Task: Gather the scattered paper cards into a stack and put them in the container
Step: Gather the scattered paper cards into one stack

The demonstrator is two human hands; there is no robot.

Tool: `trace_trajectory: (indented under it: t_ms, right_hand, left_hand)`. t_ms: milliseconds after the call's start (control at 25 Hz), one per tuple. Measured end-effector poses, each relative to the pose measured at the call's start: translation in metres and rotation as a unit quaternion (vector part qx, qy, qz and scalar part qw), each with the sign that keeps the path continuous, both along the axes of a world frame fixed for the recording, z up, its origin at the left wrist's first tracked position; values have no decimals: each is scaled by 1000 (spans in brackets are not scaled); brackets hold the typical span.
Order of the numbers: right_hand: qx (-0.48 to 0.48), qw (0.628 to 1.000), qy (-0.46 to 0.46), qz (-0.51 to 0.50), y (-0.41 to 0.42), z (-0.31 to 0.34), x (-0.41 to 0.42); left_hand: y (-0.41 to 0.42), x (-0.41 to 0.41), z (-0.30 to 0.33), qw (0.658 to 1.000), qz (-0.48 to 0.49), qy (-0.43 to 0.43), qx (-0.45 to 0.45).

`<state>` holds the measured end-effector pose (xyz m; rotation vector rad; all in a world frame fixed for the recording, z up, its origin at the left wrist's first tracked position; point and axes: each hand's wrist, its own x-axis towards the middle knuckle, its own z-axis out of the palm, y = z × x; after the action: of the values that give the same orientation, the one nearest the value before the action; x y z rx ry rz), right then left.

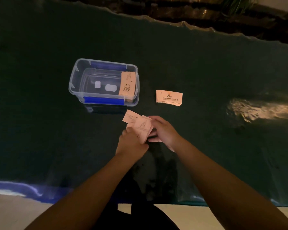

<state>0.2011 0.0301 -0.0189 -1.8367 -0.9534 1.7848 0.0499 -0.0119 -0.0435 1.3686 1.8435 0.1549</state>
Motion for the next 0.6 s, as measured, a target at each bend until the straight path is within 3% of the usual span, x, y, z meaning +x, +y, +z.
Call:
trace_trajectory:
  t_ms: [120, 240, 480, 600]
  right_hand:
    - [23, 992, -121, 32, 20, -8, -10]
    - [86, 950, -267, 139, 27, -24, -13]
    - [106, 878, -384, 266, 28, -43, -24]
    - [111, 880, -387, 251, 27, -46, -25]
  left_hand:
    - [5, -13, -6, 999, 22, 44, -5]
    - [5, -15, -13, 996, 8, 89, -1]
    - [6, -12, -19, 994, -8, 112, -14]
    - [8, -12, -20, 993, 0, 113, -37]
